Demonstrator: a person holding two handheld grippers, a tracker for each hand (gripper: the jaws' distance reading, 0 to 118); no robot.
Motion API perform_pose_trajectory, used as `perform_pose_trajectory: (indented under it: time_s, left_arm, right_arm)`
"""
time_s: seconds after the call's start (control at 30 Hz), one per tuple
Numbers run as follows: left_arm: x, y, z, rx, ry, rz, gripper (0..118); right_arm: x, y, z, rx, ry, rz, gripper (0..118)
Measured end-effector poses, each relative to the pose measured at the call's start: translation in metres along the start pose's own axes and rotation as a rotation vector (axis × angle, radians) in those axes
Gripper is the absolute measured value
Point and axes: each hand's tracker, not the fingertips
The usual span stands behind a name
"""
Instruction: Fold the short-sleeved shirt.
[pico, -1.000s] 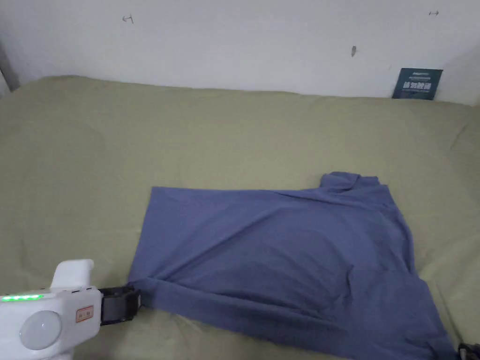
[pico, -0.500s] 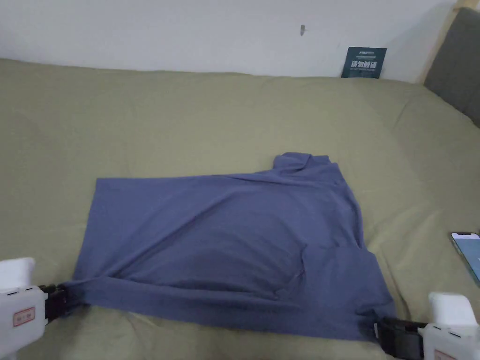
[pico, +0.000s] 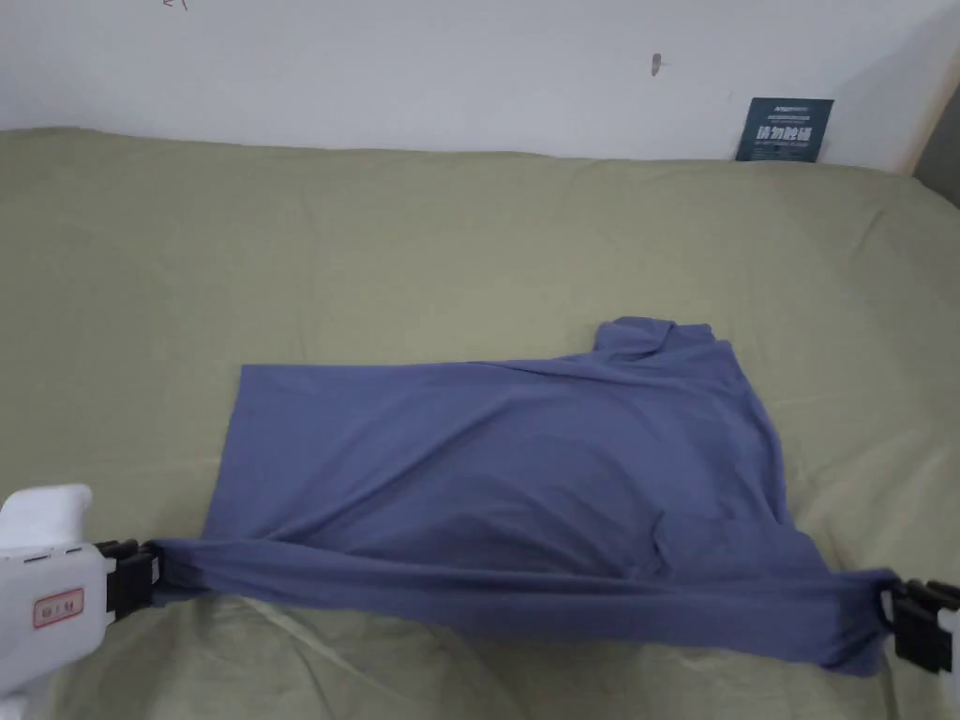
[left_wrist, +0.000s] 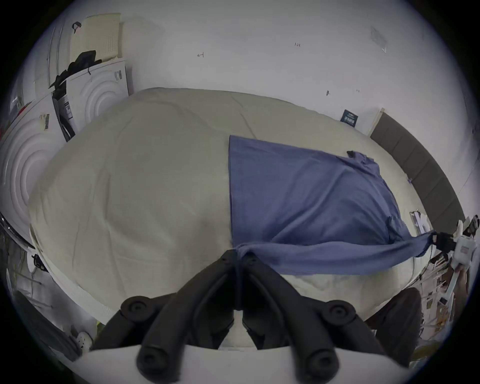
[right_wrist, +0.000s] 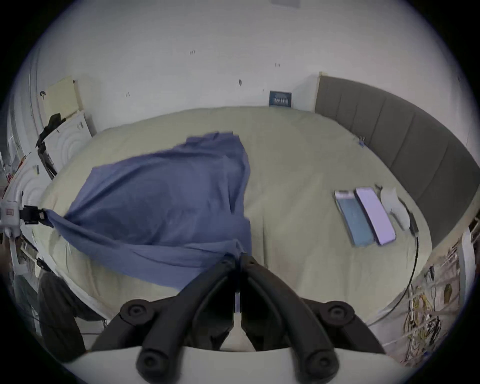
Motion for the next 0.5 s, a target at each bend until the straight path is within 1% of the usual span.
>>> perform_pose_trajectory:
  time_s: [0.1, 0.2, 0.37, 0.5]
  left_arm:
    - [0.001, 0.021, -0.007, 0.0, -0.005, -0.003, 4]
    - [0.001, 0.043, -0.027, -0.02, -0.003, -0.002, 4]
    - [0.003, 0.079, -0.075, -0.083, -0.004, -0.002, 4]
    - [0.007, 0.094, -0.11, -0.131, 0.007, -0.018, 4]
  right_arm:
    - [-0.001, 0.036, -0.018, 0.032, -0.009, 0.026, 2]
    - [-0.001, 0.068, -0.045, 0.031, -0.007, 0.031, 2]
    - [-0.001, 0.107, -0.109, -0.022, -0.016, 0.03, 2]
    - [-0.007, 0.119, -0.157, -0.087, -0.031, 0.044, 2]
